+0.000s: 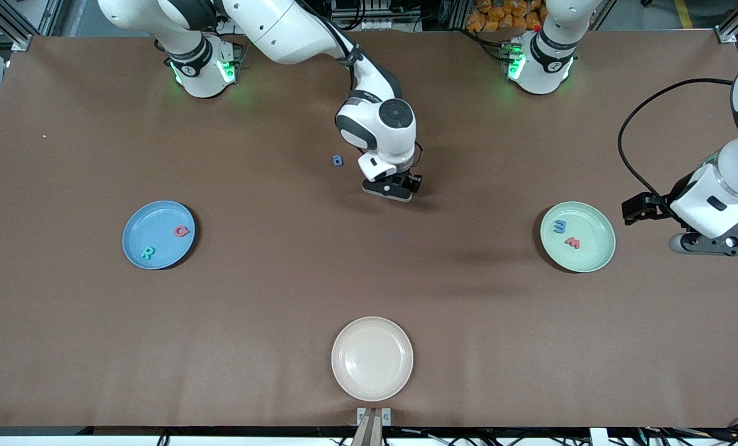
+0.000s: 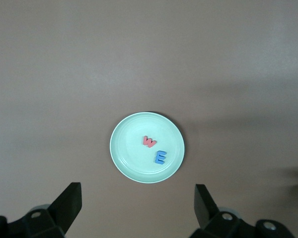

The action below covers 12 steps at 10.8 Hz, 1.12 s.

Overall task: Sort uppercase to blue plate, lowercase to green plate
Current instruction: 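Lower the right gripper and grasp the blue Z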

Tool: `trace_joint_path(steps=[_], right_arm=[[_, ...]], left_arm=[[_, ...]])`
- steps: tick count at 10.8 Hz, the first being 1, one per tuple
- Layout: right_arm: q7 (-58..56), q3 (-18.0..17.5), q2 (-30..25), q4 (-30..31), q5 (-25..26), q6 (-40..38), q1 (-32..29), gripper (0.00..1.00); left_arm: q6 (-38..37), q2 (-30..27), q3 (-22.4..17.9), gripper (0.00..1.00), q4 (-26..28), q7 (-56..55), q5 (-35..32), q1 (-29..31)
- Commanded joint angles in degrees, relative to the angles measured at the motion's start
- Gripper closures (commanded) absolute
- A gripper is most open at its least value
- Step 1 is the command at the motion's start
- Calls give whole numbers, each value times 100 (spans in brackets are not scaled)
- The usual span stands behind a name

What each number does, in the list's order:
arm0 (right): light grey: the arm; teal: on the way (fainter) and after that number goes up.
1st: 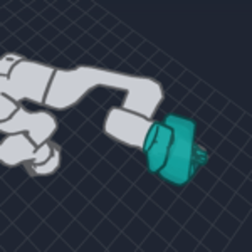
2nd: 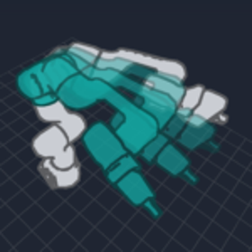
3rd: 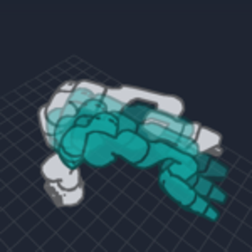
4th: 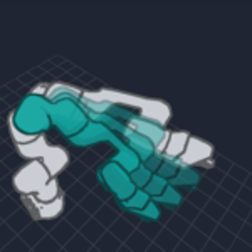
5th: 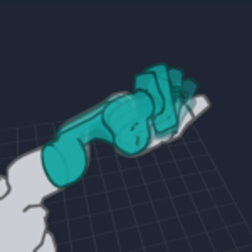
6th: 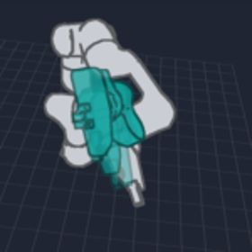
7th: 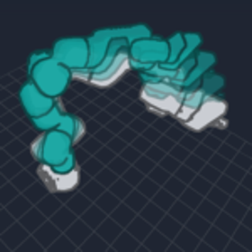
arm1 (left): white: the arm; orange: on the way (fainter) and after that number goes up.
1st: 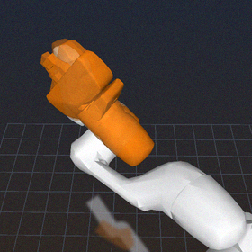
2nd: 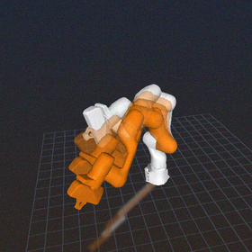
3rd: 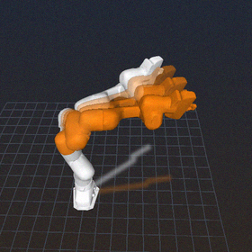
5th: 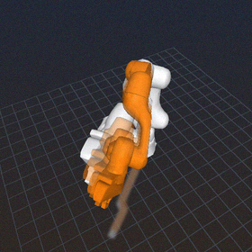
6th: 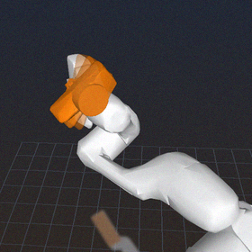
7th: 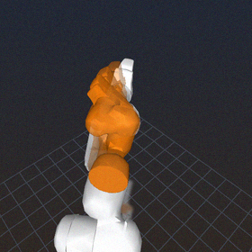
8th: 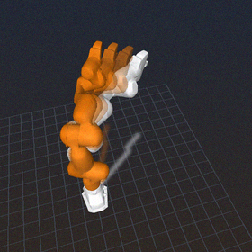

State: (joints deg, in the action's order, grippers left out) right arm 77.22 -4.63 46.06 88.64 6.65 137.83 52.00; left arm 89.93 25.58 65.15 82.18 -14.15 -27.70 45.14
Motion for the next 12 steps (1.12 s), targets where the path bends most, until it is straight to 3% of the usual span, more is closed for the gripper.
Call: trace_joint_path(steps=[1,11,12], right_arm=[[161,-29,131,-189,29,-28,-23,40],[92,-152,131,-145,29,-98,-23,42],[91,-152,123,-145,29,-98,-14,50]], left_arm=[[-72,-123,-2,0,18,52,116,65],[-54,-71,-20,0,9,70,107,118],[-54,-71,-20,0,9,70,107,126]])
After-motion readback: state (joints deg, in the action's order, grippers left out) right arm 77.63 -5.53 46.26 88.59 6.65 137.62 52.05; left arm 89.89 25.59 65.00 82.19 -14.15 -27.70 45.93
